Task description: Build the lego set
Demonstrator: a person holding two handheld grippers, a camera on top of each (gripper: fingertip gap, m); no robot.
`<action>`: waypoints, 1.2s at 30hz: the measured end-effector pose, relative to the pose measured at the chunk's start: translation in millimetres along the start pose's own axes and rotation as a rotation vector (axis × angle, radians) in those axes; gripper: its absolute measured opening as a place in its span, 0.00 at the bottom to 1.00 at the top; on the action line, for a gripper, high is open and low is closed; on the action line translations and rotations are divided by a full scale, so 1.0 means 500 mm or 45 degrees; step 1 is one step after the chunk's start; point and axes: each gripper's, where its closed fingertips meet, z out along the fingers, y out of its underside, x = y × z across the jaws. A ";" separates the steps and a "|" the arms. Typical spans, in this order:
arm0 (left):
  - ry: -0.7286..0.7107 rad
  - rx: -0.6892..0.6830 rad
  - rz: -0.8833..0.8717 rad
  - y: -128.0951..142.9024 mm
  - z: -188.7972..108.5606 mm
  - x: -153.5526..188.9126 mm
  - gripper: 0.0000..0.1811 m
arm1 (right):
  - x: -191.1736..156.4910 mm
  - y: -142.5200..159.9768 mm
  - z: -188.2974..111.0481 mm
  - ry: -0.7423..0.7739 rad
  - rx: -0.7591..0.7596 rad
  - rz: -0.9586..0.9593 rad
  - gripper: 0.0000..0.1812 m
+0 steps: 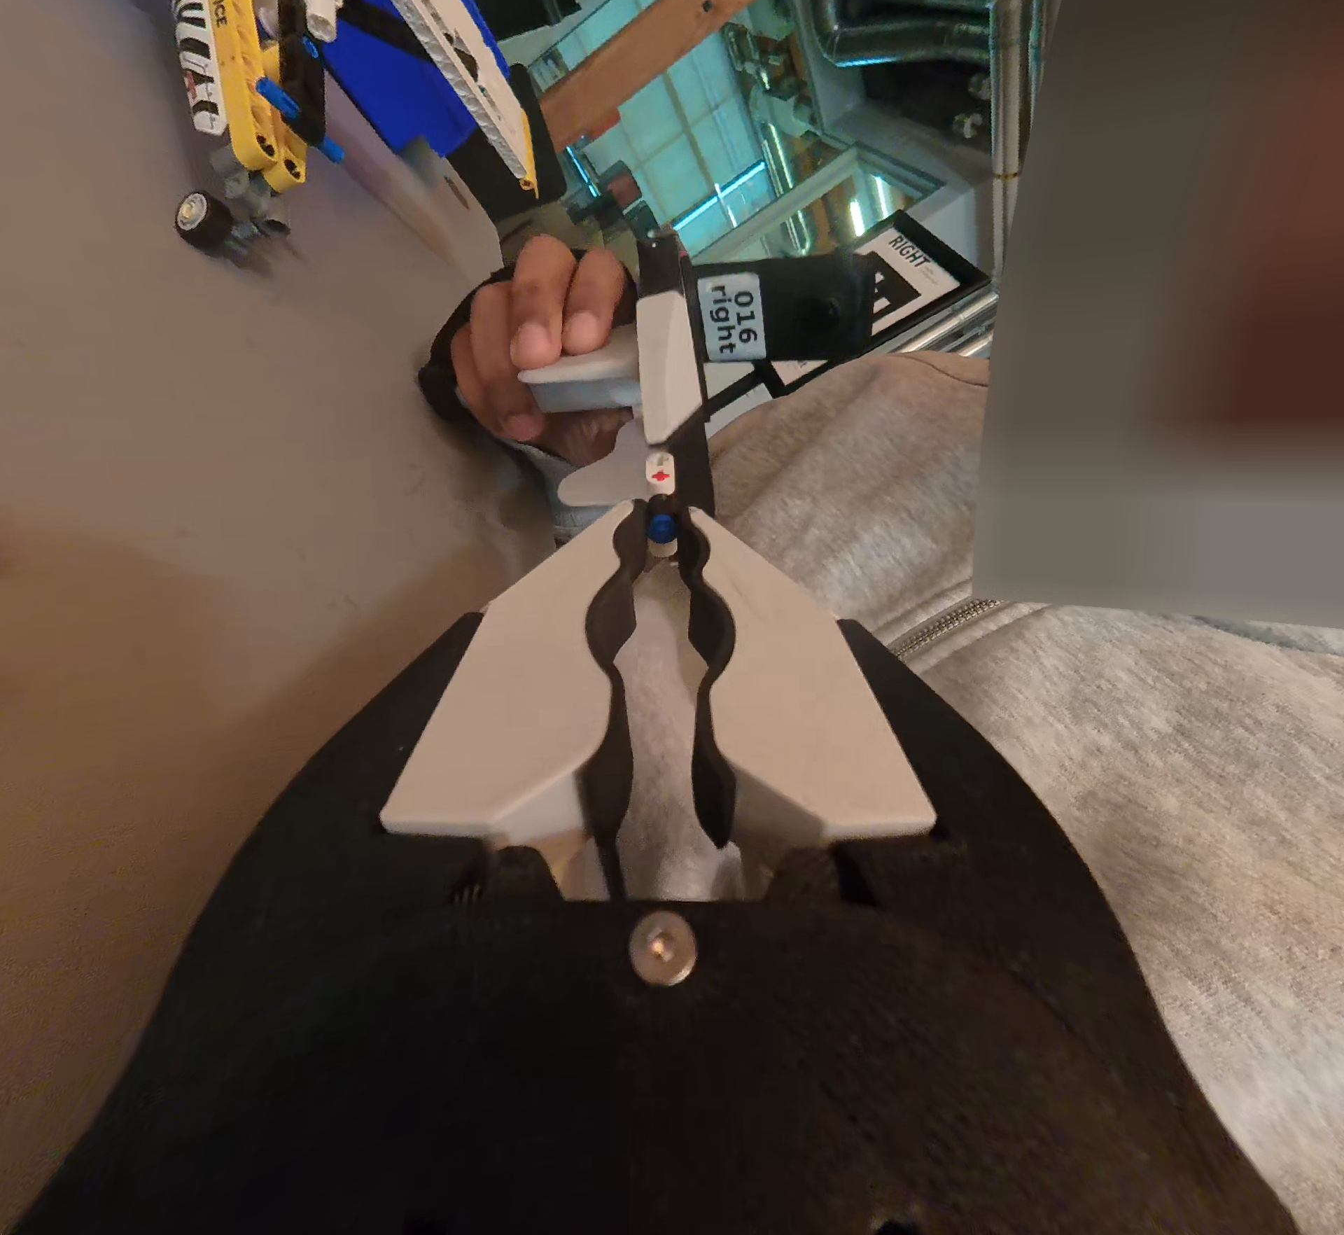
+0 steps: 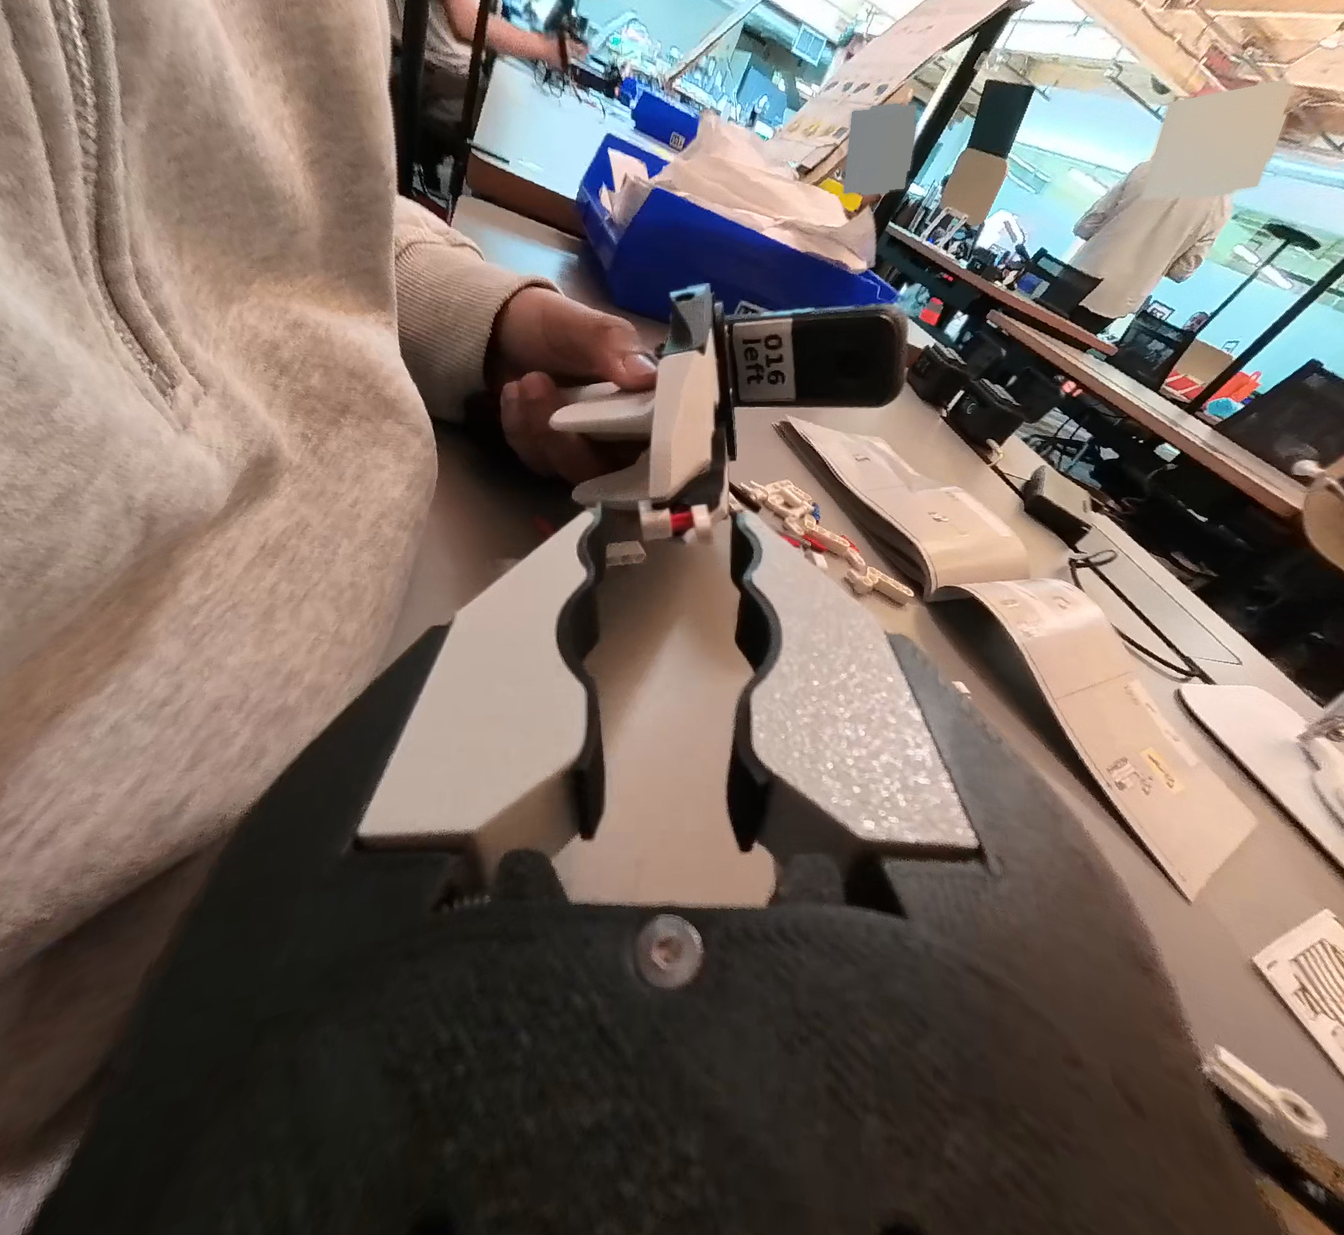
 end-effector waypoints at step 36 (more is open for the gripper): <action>0.003 0.010 -0.030 -0.003 0.000 -0.003 0.03 | 0.006 0.014 0.000 0.093 -0.074 -0.185 0.09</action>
